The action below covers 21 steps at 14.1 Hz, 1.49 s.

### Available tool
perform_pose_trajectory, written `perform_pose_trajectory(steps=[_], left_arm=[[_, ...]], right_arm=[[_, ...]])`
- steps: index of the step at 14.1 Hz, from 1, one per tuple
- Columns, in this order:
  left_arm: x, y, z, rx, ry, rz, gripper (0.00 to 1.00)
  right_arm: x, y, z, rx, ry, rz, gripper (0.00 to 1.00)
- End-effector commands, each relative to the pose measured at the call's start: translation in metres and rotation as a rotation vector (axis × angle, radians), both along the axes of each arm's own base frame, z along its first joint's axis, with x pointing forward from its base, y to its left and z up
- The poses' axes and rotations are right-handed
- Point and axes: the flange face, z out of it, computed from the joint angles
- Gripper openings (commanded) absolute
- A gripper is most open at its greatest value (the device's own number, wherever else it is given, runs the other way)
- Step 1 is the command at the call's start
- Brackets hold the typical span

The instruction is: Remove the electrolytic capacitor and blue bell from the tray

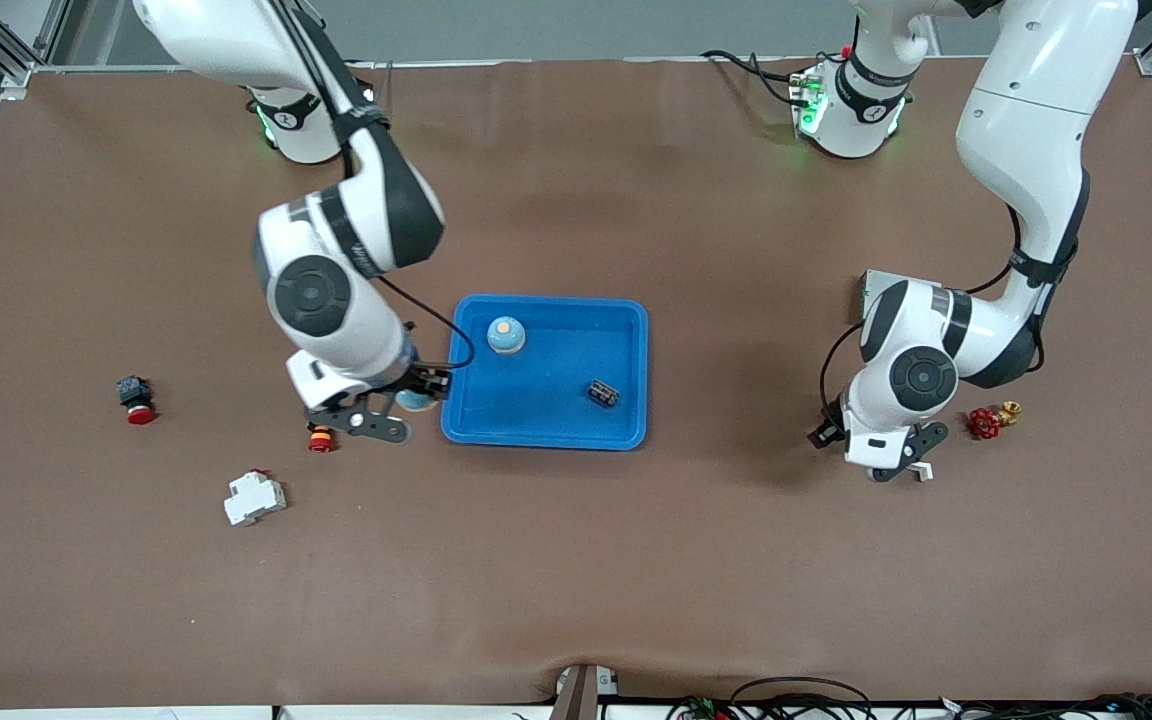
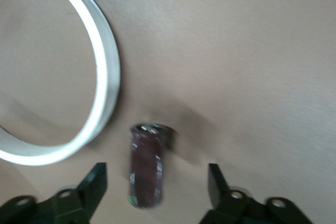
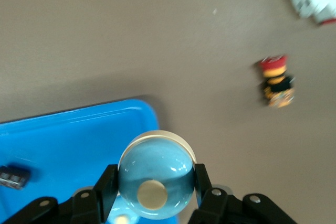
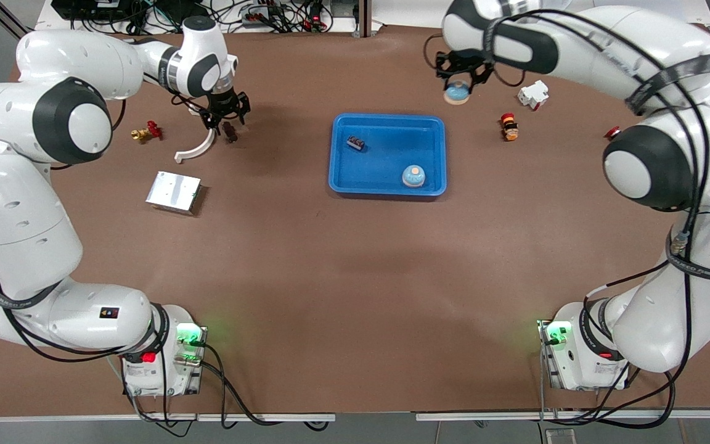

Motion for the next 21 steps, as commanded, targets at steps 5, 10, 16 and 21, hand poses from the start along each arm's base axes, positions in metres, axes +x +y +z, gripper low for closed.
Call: perform_pose_trajectory(steps=[5,10,16,21], left_arm=[[-0.012,-0.114,0.037,-0.06,-0.083,0.173,1.0],[-0.031,-0.214,0.058,-0.103,-0.142,0.269,1.0],[-0.062,-0.297,0.03,-0.193,-0.18,0.348,1.0],[-0.078,-0.318,0.0,-0.238,-0.178,0.321,0.91]], right_arm=[[-0.002,-0.111,0.01,0.039,0.019,0.219,0.0],[0.002,-0.169,-0.013,0.051,-0.011,0.34,0.0],[0.012,-0.22,-0.034,0.039,-0.052,0.499,0.0],[0.006,-0.24,-0.054,0.02,-0.072,0.551,0.0]])
